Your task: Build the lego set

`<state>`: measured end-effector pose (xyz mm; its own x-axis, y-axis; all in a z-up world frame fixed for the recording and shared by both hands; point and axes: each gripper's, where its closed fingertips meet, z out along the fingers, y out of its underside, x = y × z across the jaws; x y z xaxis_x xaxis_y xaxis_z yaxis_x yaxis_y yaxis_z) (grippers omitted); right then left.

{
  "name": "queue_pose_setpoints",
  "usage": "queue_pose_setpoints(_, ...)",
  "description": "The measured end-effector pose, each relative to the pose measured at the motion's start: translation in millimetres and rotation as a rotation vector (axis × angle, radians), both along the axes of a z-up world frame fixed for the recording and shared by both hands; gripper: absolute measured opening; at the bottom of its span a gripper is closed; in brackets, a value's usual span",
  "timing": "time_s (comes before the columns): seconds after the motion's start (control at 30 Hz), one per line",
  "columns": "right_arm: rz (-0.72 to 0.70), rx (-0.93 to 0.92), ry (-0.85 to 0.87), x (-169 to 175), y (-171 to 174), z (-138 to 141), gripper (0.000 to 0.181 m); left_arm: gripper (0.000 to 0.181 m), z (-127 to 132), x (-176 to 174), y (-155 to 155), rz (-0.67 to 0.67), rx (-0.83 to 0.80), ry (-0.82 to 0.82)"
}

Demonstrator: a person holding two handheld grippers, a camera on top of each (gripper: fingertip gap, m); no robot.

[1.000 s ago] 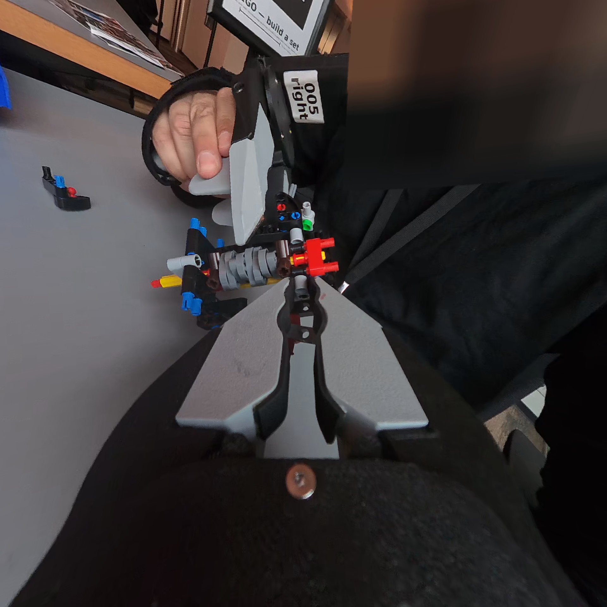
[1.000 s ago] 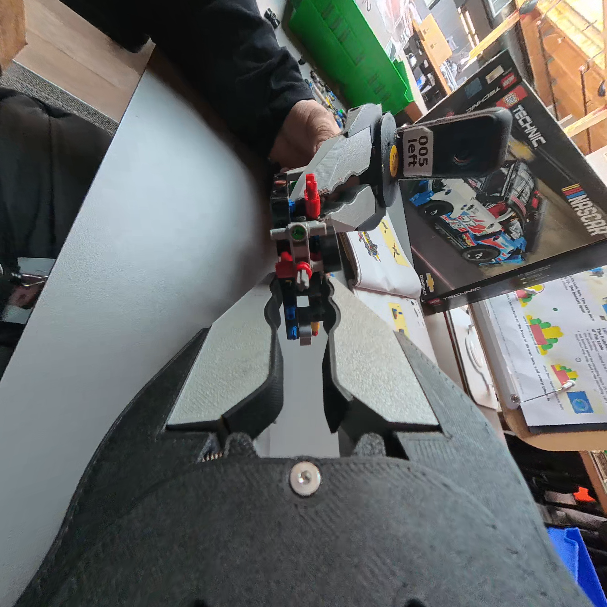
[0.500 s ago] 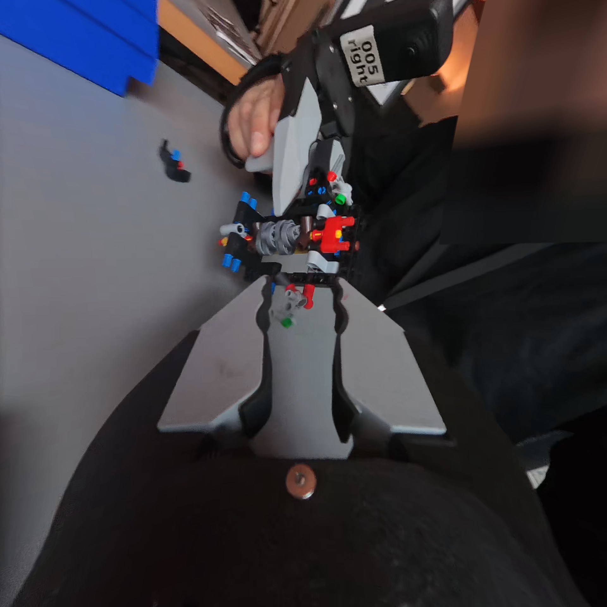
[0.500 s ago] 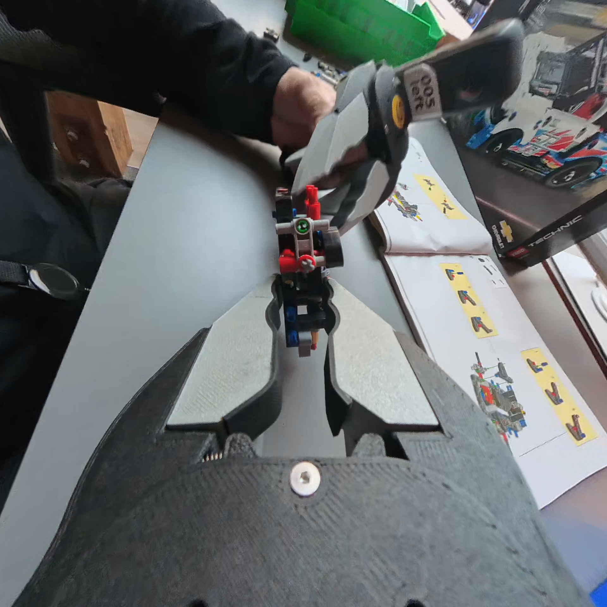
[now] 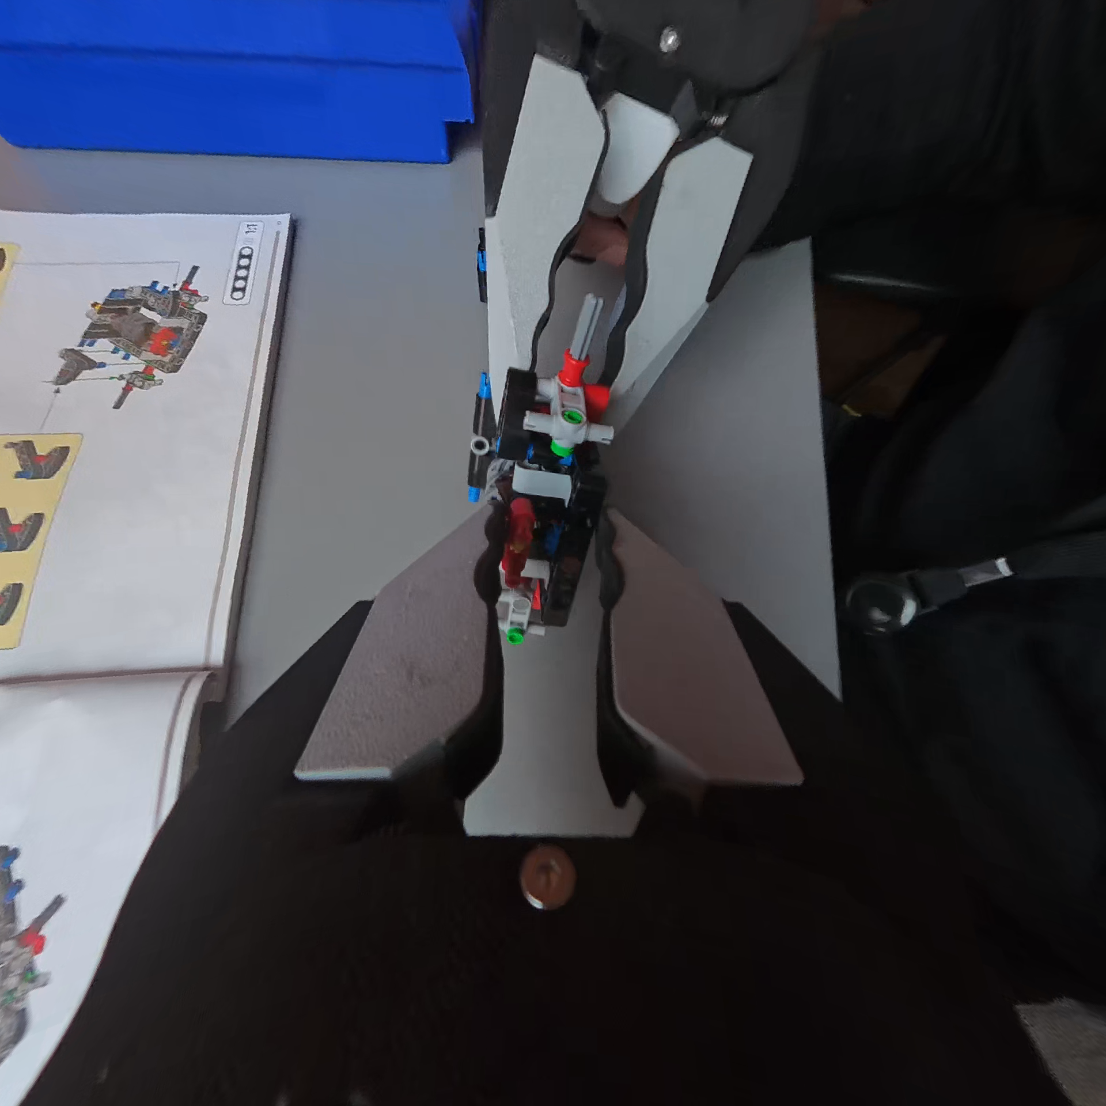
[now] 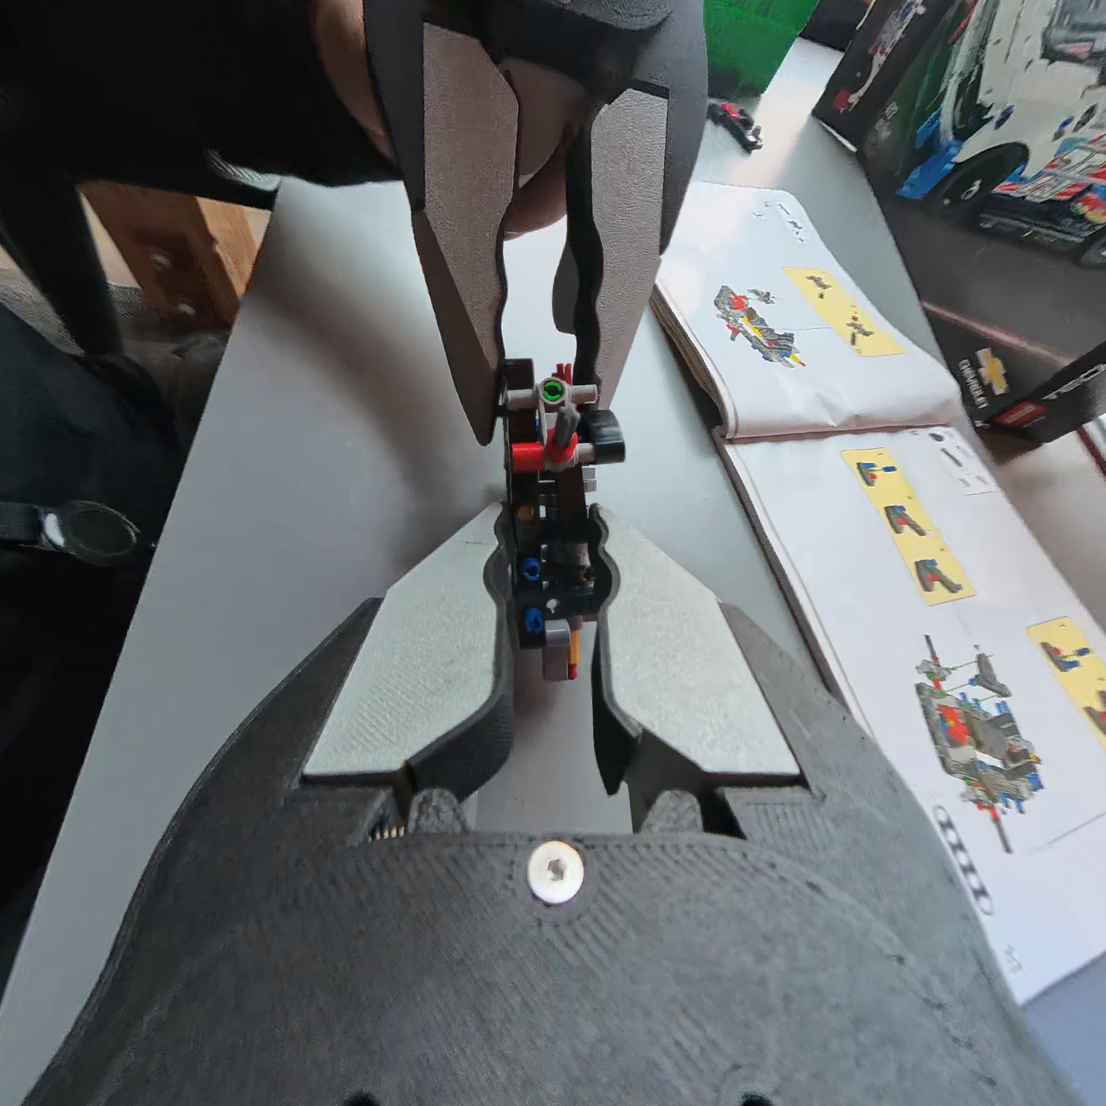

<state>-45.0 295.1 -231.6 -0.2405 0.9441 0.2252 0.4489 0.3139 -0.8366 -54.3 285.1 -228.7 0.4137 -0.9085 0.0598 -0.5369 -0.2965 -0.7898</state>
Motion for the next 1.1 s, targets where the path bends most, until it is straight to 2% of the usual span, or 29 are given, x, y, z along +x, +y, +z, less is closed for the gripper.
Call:
queue_pose_setpoints(0.13,0.014,-0.040,-0.006,-3.3,-0.7,-0.9,0.021,0.028,7.0,-0.6,-1.2,-0.003,-0.092,-0.102)
queue_pose_setpoints(0.37,0.025,-0.041,-0.009,-7.7,-1.0,-0.3,0.021,0.033,14.2,0.1,0.6,0.013,-0.128,-0.173)
queue_pose_setpoints(0.47,0.020,-0.021,-0.001,-9.8,-1.0,0.3,0.021,0.028,14.2,0.8,1.9,0.013,-0.176,-0.221)
queue_pose_setpoints(0.6,0.030,-0.007,0.022,-7.5,-0.5,-2.7,0.023,0.025,10.2,-5.2,0.9,0.001,-0.163,-0.237)
queue_pose_setpoints(0.7,0.034,0.049,0.038,-4.4,0.7,-7.6,0.038,0.025,10.7,-8.3,-4.4,-0.049,-0.147,-0.256)
queue_pose_setpoints(0.8,0.040,0.072,0.044,-6.6,-3.3,-7.8,0.031,0.024,11.4,-11.0,-4.2,-0.061,-0.087,-0.270)
queue_pose_setpoints(0.97,0.061,0.089,0.078,-13.6,-9.1,-7.3,0.025,0.025,11.4,-13.2,-4.8,-0.058,-0.110,-0.302)
queue_pose_setpoints(1.1,0.060,0.067,0.109,-18.1,-8.2,-5.6,0.029,0.025,11.3,-16.1,-5.5,-0.056,-0.100,-0.304)
